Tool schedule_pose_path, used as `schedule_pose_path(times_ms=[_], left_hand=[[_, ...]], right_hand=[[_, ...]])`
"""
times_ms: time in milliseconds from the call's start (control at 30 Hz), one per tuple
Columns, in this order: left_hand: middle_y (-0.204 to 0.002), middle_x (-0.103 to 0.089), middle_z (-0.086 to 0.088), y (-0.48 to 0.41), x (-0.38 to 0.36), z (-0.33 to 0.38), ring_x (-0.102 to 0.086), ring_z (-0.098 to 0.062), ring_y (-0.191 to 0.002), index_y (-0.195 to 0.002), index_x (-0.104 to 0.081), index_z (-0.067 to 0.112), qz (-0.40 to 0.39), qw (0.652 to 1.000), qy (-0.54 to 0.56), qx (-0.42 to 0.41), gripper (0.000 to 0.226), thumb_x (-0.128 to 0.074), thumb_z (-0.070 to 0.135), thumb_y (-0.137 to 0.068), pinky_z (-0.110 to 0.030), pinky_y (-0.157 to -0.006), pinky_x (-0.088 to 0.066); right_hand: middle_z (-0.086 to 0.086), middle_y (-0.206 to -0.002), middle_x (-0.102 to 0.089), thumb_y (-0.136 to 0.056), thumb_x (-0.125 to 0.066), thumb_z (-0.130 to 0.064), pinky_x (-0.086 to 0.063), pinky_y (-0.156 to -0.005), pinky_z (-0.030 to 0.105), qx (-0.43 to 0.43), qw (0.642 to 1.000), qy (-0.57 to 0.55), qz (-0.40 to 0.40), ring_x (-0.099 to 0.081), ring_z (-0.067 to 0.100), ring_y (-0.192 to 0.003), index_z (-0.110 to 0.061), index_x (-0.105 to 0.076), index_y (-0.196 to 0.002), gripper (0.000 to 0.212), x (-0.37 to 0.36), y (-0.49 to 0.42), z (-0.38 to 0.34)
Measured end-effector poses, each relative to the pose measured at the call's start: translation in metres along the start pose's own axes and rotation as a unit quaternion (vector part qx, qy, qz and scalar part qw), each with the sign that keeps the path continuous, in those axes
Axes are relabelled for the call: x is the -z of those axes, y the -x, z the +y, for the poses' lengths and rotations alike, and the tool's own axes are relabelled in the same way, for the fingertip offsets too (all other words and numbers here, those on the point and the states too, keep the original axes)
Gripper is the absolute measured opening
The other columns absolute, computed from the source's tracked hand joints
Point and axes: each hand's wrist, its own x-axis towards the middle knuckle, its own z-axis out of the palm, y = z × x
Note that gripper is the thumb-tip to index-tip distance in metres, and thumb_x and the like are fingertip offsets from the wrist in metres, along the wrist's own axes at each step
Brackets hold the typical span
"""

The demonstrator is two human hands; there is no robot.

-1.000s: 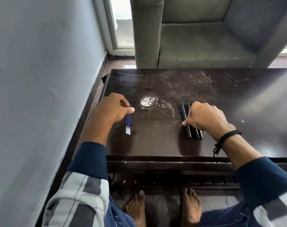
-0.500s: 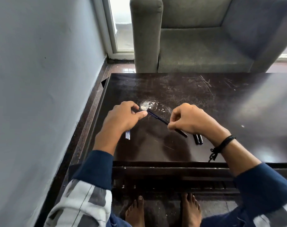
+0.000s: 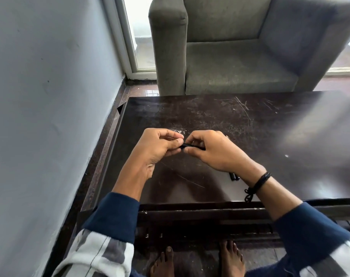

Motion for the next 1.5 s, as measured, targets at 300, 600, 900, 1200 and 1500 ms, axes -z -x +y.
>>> schedule_pose_path(times_ms=[300, 600, 900, 1200, 1500], left_hand=[[-0.079, -0.074, -0.014, 0.0, -0.003, -0.005, -0.074, -0.02, -0.074, -0.087, -0.074, -0.005, 0.004, 0.999, 0.043, 0.016, 0.008, -0.075, -0.007, -0.08, -0.023, -0.071, -0.061], [-0.077, -0.074, -0.015, 0.001, -0.001, -0.004, -0.074, -0.018, -0.072, -0.087, -0.075, -0.003, 0.002, 0.997, 0.075, 0.016, 0.006, -0.075, -0.003, -0.081, -0.02, -0.069, -0.059], [-0.077, -0.073, -0.013, 0.001, 0.007, -0.006, -0.072, -0.016, -0.07, -0.089, -0.074, -0.004, 0.004, 0.998, 0.069, 0.011, 0.009, -0.075, -0.004, -0.08, -0.022, -0.071, -0.061], [-0.082, -0.074, -0.01, -0.005, 0.011, -0.006, -0.068, -0.014, -0.072, -0.092, -0.077, 0.003, 0.036, 0.997, -0.065, -0.01, 0.013, -0.078, -0.002, -0.08, -0.018, -0.065, -0.056], [-0.086, -0.076, 0.006, -0.015, 0.004, -0.019, -0.071, -0.01, -0.087, -0.089, -0.078, 0.023, 0.104, 0.972, -0.199, -0.071, 0.026, -0.077, -0.001, -0.078, -0.032, -0.088, -0.056]], right_hand=[[0.0, -0.106, -0.07, -0.097, -0.056, -0.03, -0.047, -0.077, 0.037, 0.034, 0.995, 0.089, 0.035, -0.064, 0.029, -0.099, -0.022, -0.065, -0.106, 0.015, -0.012, 0.003, -0.007], [0.007, -0.093, -0.069, -0.101, -0.046, -0.041, -0.035, -0.064, 0.036, 0.045, 0.985, 0.158, 0.061, -0.066, 0.035, -0.087, -0.021, -0.058, -0.102, 0.023, -0.011, 0.008, -0.014], [0.001, -0.082, -0.069, -0.096, -0.049, -0.053, -0.038, -0.062, 0.035, 0.001, 0.988, 0.135, 0.072, -0.066, 0.03, -0.079, -0.029, -0.059, -0.082, 0.029, -0.014, 0.008, -0.017], [-0.003, -0.087, -0.062, -0.1, -0.045, -0.052, -0.049, -0.082, 0.042, -0.042, 0.991, 0.094, -0.085, -0.063, 0.03, -0.095, -0.034, -0.054, -0.085, 0.025, -0.006, -0.004, -0.001], [0.004, -0.074, -0.071, -0.09, -0.061, -0.034, -0.06, -0.079, 0.047, -0.192, 0.976, -0.105, -0.006, -0.072, 0.026, -0.073, -0.02, -0.063, -0.08, 0.017, 0.0, -0.011, 0.029]])
